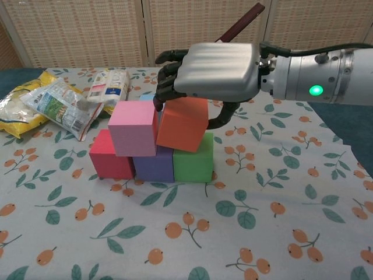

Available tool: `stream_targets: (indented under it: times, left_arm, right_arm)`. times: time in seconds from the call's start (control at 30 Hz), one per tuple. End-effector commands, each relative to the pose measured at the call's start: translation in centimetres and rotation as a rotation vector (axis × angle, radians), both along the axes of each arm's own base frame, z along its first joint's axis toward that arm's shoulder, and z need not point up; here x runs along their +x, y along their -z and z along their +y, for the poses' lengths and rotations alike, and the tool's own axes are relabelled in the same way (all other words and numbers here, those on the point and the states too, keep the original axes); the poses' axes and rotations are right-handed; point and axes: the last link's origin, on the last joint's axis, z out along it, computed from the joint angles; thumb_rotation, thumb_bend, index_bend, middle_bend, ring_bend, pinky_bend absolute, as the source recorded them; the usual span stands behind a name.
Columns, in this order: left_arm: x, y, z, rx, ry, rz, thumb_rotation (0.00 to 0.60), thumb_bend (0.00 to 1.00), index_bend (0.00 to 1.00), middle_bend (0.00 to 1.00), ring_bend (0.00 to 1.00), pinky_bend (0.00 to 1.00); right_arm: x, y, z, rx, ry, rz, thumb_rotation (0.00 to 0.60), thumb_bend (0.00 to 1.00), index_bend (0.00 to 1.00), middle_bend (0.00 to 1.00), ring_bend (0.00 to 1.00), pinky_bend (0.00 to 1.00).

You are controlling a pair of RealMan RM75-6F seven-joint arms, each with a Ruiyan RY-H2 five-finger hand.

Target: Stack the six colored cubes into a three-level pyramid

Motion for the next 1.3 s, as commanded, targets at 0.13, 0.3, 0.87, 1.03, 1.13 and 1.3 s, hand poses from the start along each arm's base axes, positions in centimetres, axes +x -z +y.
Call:
stream_targets:
  times: [0.13, 0.3, 0.87, 1.03, 1.13, 1.3]
  left_arm:
    - [0.0, 0.0, 0.0, -0.001, 0.002, -0.002, 0.600, 0.31, 0.00, 0.05, 0.00, 0.06]
    - [0.0, 0.0, 0.0, -0.001, 0.001, -0.001, 0.600, 0.31, 0.00, 0.05, 0.00, 0.06]
    - [0.0, 0.0, 0.0, -0.003, -0.004, -0.001, 0.600, 0.31, 0.00, 0.05, 0.00, 0.06]
    - [0.0, -0.1, -0.1, 0.000, -0.003, -0.002, 0.600, 0.31, 0.00, 0.05, 0.00, 0.06]
    - [0.1, -0.1, -0.1, -0.002, -0.002, -0.002, 0.600, 0.31, 0.00, 0.05, 0.00, 0.06]
    - [0.1, 0.2, 0.0, -0.012, 0.001, 0.000, 0.600, 0.31, 0.00, 0.05, 0.00, 0.06]
  right_arm:
    - [-0.1, 0.0, 0.0, 0.001, 0.012, 0.005, 0.600, 0.18, 0.13, 0.28, 0.12, 0.00]
    - [-0.1, 0.1, 0.0, 0.000, 0.013, 0.005, 0.600, 0.18, 0.08, 0.24, 0.11, 0.00]
    - [0.0, -0.5, 0.1, 0.005, 0.021, -0.033, 0.600, 0.12, 0.00, 0.15, 0.08, 0.00]
    - [-0.7, -2.7, -0.4, 0.000, 0.066, -0.115, 0.600, 0.12, 0.00, 0.15, 0.08, 0.00]
    - [-1.8, -4.2, -1.2, 0.002, 0.139, -0.152, 0.600, 0.12, 0.00, 0.15, 0.05, 0.00]
    - [-3.4, -5.9, -1.8, 0.078, 0.338, -0.250, 0.599, 0.12, 0.00, 0.14, 0.01, 0.00]
